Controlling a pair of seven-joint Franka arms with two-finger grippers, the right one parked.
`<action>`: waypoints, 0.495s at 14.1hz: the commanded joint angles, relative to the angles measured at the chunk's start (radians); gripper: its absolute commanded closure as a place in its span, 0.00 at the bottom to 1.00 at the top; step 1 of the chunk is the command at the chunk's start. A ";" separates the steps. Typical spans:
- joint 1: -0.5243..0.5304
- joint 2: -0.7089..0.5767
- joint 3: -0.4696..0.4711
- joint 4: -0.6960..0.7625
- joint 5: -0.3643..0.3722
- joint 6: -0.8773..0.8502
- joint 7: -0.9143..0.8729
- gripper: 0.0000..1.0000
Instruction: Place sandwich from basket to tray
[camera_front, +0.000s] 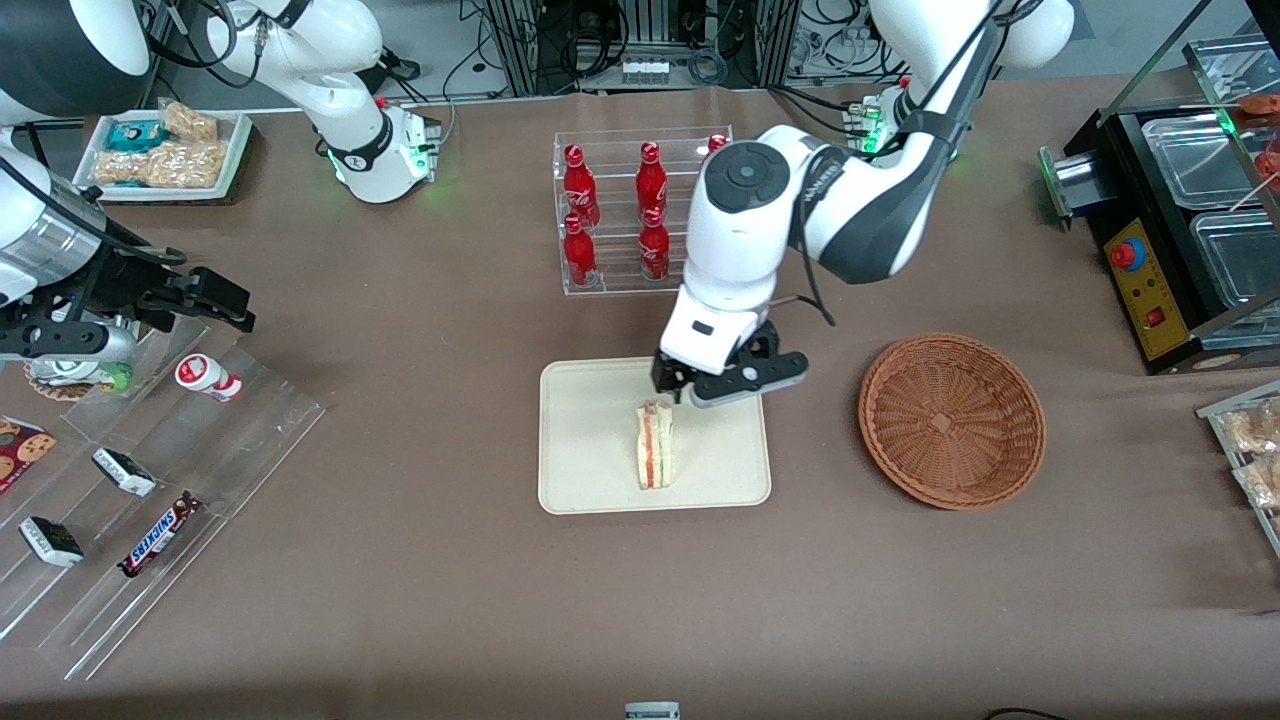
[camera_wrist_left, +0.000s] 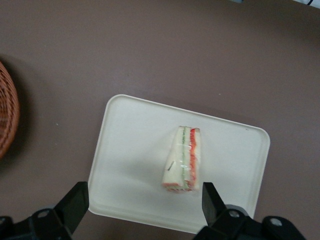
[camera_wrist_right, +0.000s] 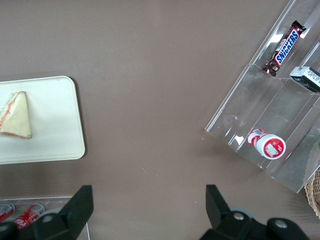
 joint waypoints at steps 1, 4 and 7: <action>0.022 -0.060 0.049 -0.027 0.005 -0.091 0.062 0.00; 0.112 -0.083 0.054 -0.031 0.003 -0.185 0.143 0.00; 0.218 -0.167 0.054 -0.109 0.000 -0.213 0.336 0.00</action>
